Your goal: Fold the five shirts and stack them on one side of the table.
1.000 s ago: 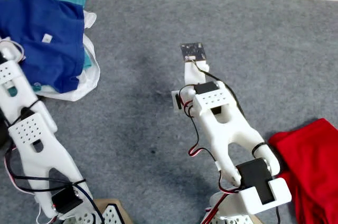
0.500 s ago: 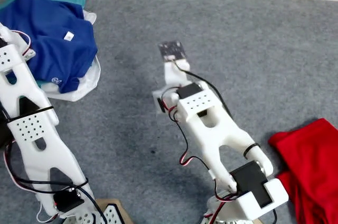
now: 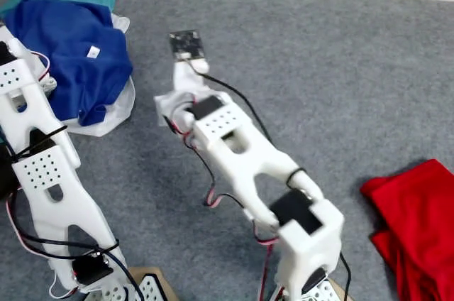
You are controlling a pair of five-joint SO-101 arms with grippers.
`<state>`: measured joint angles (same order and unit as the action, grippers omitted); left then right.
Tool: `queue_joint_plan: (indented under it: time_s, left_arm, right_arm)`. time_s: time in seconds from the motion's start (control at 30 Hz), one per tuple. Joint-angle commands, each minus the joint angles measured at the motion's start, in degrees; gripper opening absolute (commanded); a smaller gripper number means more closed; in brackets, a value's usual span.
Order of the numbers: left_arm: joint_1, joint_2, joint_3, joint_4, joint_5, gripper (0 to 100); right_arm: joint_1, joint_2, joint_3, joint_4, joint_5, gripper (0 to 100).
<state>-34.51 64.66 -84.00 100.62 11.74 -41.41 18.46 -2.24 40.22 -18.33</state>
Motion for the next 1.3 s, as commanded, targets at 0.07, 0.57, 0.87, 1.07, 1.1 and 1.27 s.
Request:
queue_joint_plan:
  time_s: [0.07, 0.57, 0.87, 1.07, 1.1, 1.27]
  left_arm:
    - [2.15, -12.97, 10.59, 1.14, -3.78, 1]
    - [-0.84, -44.0, 63.87, -5.01, -6.51, 1]
    - [-5.23, -47.87, 82.07, -16.35, -10.64, 1]
    - [-5.14, -49.8, 83.3, -19.78, -10.55, 1]
    - [-5.14, -49.89, 83.21, -19.78, -10.55, 1]
    - [-5.23, -49.89, 83.3, -19.78, -10.55, 1]
  right_arm:
    - [-1.71, 6.81, -17.8, 6.02, -0.7, 11.1]
    - [-2.42, 23.16, -43.65, 13.14, -0.7, 11.2]
    - [-3.74, 28.79, -44.44, 13.05, -0.35, 11.3]
    - [-4.7, 30.46, -44.44, 14.02, -0.26, 16.4]
    - [-4.97, 30.46, -44.44, 14.02, -0.26, 17.9]
    - [-5.41, 30.9, -44.53, 12.18, -0.26, 19.5]
